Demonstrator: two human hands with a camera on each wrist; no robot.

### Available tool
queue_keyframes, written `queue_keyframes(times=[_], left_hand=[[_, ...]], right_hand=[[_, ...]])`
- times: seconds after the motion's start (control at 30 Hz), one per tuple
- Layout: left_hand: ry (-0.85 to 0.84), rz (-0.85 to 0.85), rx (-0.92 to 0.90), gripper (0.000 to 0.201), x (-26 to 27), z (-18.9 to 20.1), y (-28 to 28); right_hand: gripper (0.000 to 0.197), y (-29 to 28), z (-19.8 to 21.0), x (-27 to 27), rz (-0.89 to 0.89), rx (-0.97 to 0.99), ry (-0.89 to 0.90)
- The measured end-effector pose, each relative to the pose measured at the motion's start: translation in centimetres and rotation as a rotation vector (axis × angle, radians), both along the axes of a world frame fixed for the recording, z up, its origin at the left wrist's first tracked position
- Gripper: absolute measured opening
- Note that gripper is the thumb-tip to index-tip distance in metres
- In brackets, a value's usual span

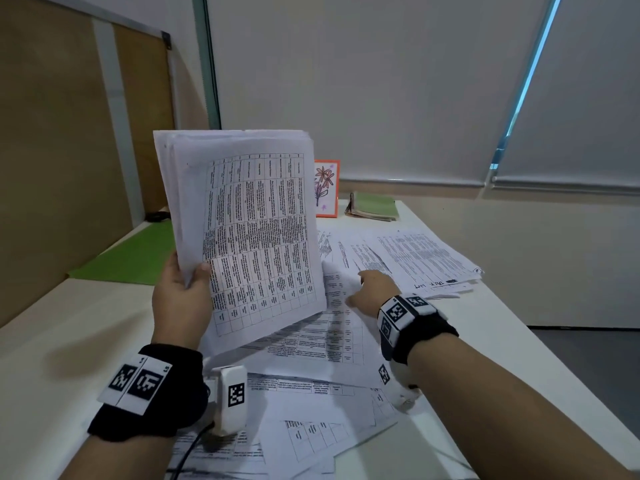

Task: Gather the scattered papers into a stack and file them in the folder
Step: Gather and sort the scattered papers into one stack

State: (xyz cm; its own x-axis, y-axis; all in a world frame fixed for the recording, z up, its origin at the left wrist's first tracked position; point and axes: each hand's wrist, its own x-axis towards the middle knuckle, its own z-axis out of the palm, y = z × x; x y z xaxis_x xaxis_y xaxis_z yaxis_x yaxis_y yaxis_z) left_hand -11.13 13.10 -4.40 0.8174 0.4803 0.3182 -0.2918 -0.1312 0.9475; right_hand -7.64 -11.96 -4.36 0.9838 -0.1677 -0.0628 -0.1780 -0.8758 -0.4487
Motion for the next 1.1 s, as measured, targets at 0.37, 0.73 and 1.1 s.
queue_keyframes(times=[0.37,0.73,1.1], left_hand=[[-0.005,0.039,0.019,0.029,-0.6,0.6,-1.0],[0.109,0.071,0.091,0.028,0.6,-0.4,-2.4],[0.181,-0.204,-0.139,0.033,1.0,-0.2,-3.3]], right_hand=[[0.039,-8.2,0.8,-1.5,-0.399,0.466,-0.398],[0.046,-11.3,3.3,-2.8,-0.495,1.077,-0.916],[0.042,-9.7,4.7,-2.7,-0.382,1.209,-0.840]])
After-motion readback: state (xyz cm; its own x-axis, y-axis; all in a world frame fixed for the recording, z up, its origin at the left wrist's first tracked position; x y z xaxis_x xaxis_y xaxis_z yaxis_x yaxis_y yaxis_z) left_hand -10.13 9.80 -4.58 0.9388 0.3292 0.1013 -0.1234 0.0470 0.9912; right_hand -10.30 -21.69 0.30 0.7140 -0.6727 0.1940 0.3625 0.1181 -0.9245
